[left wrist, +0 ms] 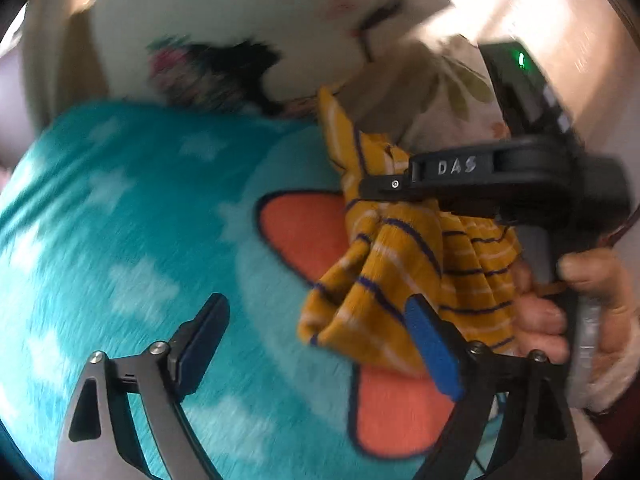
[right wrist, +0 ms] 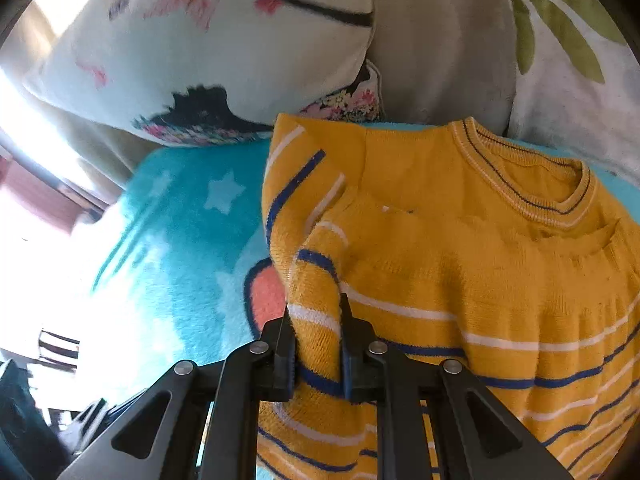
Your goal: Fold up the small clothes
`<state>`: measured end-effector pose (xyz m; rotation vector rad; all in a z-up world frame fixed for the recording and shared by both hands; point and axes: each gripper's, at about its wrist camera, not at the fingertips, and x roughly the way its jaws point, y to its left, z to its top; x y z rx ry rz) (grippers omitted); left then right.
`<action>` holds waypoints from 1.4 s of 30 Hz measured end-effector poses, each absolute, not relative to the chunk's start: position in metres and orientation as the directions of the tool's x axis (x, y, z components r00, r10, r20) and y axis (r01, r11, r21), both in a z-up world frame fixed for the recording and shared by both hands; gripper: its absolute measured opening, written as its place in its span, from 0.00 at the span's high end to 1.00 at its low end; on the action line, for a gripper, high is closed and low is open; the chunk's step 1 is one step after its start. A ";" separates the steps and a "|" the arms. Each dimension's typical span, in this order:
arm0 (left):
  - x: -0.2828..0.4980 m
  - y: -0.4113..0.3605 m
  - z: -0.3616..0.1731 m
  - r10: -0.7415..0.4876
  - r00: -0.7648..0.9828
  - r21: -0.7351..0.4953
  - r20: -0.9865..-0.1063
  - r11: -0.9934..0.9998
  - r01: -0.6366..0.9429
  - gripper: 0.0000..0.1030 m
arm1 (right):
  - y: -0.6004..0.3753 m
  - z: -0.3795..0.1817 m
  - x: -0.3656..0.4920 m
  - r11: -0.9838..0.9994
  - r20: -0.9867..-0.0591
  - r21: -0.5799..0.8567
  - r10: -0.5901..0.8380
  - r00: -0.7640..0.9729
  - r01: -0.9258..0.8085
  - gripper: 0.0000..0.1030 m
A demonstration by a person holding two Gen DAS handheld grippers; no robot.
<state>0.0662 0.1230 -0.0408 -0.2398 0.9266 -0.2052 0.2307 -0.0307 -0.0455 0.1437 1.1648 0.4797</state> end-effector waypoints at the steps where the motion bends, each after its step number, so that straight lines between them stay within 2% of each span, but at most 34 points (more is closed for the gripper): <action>1: 0.073 0.114 -0.043 -0.288 0.576 -0.294 -0.765 0.952 0.086 0.14 | -0.035 -0.042 0.229 0.883 -0.840 0.367 0.449 0.305 -0.291 0.86; 3: 0.084 0.102 -0.049 -0.318 0.538 -0.317 -0.781 0.943 0.098 0.17 | -0.041 -0.034 0.223 0.873 -0.827 0.384 0.470 0.310 -0.300 0.86; 4: 0.090 0.097 -0.051 -0.349 0.509 -0.346 -0.787 0.932 0.104 0.26 | -0.047 -0.029 0.221 0.867 -0.819 0.394 0.482 0.312 -0.307 0.86; 5: 0.091 0.092 -0.050 -0.377 0.489 -0.376 -0.787 0.921 0.105 0.61 | -0.053 -0.027 0.219 0.861 -0.812 0.403 0.493 0.313 -0.310 0.86; 6: 0.093 0.084 -0.048 -0.393 0.466 -0.396 -0.793 0.913 0.097 0.86 | -0.061 -0.024 0.217 0.855 -0.804 0.414 0.504 0.316 -0.312 0.86; 9: 0.086 0.056 -0.031 -0.373 0.491 -0.368 -0.787 0.923 0.111 0.90 | -0.084 -0.023 0.214 0.839 -0.782 0.449 0.536 0.319 -0.307 0.86; 16: 0.079 -0.037 -0.001 -0.427 0.478 -0.367 -0.768 0.904 0.217 0.91 | -0.178 -0.014 0.208 0.808 -0.718 0.544 0.588 0.373 -0.225 0.86; 24: 0.108 -0.149 -0.011 -0.495 0.381 -0.385 -0.781 0.862 0.331 0.91 | -0.297 -0.020 0.201 0.827 -0.716 0.556 0.529 0.455 -0.086 0.86; 29: 0.117 -0.191 -0.026 -0.452 0.355 -0.333 -0.819 0.876 0.348 0.91 | -0.351 -0.044 0.198 0.817 -0.728 0.577 0.514 0.454 0.001 0.86; 31: 0.117 -0.199 -0.030 -0.430 0.348 -0.313 -0.833 0.885 0.344 0.90 | -0.363 -0.053 0.198 0.800 -0.722 0.600 0.529 0.446 0.021 0.82; 34: 0.112 -0.197 -0.030 -0.431 0.344 -0.320 -0.834 0.887 0.334 0.81 | -0.378 -0.054 0.195 0.796 -0.713 0.604 0.519 0.472 0.037 0.75; 35: 0.110 -0.197 -0.028 -0.437 0.341 -0.329 -0.832 0.884 0.332 0.74 | -0.380 -0.052 0.193 0.800 -0.711 0.600 0.511 0.482 0.037 0.72; 36: 0.110 -0.195 -0.024 -0.446 0.339 -0.340 -0.828 0.881 0.330 0.66 | -0.385 -0.049 0.191 0.801 -0.708 0.597 0.507 0.491 0.034 0.65; 37: 0.108 -0.193 -0.021 -0.455 0.341 -0.351 -0.823 0.878 0.326 0.62 | -0.388 -0.046 0.189 0.806 -0.706 0.591 0.496 0.505 0.034 0.59; 39: 0.100 -0.184 -0.014 -0.461 0.351 -0.362 -0.815 0.878 0.313 0.53 | -0.396 -0.038 0.183 0.815 -0.701 0.579 0.478 0.530 0.032 0.56; 42: 0.084 -0.176 -0.008 -0.419 0.371 -0.335 -0.829 0.902 0.272 0.46 | -0.398 -0.027 0.175 0.819 -0.691 0.573 0.472 0.548 0.017 0.56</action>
